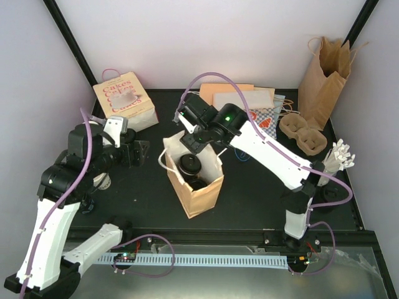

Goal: Pack the takeout coffee

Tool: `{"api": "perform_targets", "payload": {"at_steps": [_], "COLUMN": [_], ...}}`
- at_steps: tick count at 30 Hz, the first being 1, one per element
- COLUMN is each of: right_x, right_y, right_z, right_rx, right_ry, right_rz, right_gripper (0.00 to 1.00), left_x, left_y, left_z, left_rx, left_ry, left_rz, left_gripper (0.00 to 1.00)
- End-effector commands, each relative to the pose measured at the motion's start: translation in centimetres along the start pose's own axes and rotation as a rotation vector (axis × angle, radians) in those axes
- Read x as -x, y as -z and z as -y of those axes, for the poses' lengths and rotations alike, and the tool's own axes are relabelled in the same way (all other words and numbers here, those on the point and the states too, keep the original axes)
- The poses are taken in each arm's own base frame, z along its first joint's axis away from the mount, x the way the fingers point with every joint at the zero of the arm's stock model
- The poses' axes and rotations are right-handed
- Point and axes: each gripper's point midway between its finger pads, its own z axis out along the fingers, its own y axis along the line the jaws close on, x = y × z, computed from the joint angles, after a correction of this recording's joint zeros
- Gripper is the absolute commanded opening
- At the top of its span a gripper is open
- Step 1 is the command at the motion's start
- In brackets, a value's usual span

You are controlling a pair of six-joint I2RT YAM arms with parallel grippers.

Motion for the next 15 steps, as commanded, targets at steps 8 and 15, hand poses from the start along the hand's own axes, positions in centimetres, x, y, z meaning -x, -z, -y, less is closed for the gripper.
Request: {"api": "perform_targets", "payload": {"at_steps": [8,15], "right_x": [-0.5,-5.5], "right_y": [9.7,10.2], "right_z": [2.8,3.3], "right_rx": [-0.105,-0.123], "right_ry": [-0.199,-0.337], "right_rz": [0.151,0.07], "right_gripper": [0.69,0.69], "left_x": [1.7,3.3], "left_y": [-1.4,-2.9], "left_z": [0.7,1.0], "left_rx": [-0.051,-0.061], "left_ry": [-0.096,-0.126], "left_rz": [0.114,0.136], "left_gripper": [0.93,0.93]}}
